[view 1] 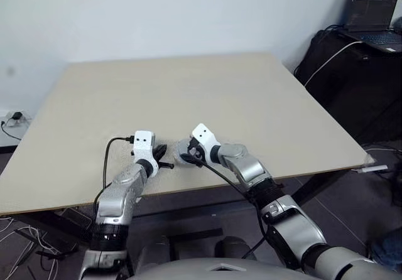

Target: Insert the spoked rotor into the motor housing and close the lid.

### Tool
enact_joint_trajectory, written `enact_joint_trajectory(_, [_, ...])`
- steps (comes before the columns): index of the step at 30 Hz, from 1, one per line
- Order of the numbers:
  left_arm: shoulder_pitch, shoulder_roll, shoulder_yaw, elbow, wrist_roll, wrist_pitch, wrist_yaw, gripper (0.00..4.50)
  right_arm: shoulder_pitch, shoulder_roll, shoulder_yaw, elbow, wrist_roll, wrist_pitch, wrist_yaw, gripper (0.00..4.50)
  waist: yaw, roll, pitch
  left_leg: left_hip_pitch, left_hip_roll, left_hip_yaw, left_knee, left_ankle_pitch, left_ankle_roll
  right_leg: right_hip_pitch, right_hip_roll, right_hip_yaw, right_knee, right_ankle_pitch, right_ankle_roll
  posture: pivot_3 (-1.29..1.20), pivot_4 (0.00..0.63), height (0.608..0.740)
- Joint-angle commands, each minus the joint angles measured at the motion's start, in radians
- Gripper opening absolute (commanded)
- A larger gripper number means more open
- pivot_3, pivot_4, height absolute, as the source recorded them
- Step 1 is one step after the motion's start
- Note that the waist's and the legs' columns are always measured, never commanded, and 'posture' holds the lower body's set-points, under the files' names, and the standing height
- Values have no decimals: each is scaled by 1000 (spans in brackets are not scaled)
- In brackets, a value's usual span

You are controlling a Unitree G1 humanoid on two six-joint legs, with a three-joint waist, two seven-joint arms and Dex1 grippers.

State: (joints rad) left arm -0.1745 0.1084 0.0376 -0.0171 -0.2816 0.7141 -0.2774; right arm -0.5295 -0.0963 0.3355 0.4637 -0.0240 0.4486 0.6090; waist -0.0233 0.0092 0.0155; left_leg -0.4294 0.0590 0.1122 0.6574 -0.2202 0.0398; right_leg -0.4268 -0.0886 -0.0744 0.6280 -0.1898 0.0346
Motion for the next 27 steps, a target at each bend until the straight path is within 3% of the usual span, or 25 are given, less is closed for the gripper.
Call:
enact_joint_trajectory(1, [-90, 13, 13, 59, -67, 108, -60, 0, 8, -5, -4, -5, -7, 28, -5, 3254, -2, 0, 0, 0, 0, 0, 0, 0, 0, 0, 0, 0, 0, 0, 0, 0, 0, 740])
enact_joint_trajectory(9, [-164, 51, -49, 141, -48, 201, -104, 0, 14, -4, -15, -24, -2, 38, -13, 3254, -2, 0, 0, 0, 0, -1, 1, 0, 0, 1, 1, 0, 0, 0, 0, 0, 0, 740])
enact_joint_trajectory(21, [-159, 50, -87, 152, -32, 239, -107, 0, 21, -2, -21, -43, 13, 46, -1, 3254, 3, -1, -1, 1, 0, -2, 1, 0, 0, 2, 0, 1, 0, 0, 0, 0, 0, 740])
enact_joint_trajectory(24, [-155, 48, -93, 150, -32, 240, -110, 0, 34, -21, -32, -85, 31, 76, 24, 4283, 9, -2, -2, 1, -1, -2, 1, 0, 0, 2, 0, 1, 0, 0, 0, 0, 0, 740])
enact_joint_trajectory(25, [-155, 48, -94, 150, -33, 240, -110, 0, 38, -28, -31, -94, 33, 78, 33, 4488, 10, -2, -2, 1, -1, -2, 1, 0, 0, 2, 0, 1, 0, 0, 0, 0, 0, 740])
enact_joint_trajectory(27, [-147, 47, -98, 140, -34, 241, -112, 0, 57, -75, -28, -127, 34, 84, 69, 4488, 12, -2, -2, 1, -1, -2, 1, 0, 0, 2, 0, 1, 0, 0, 0, 0, 0, 740])
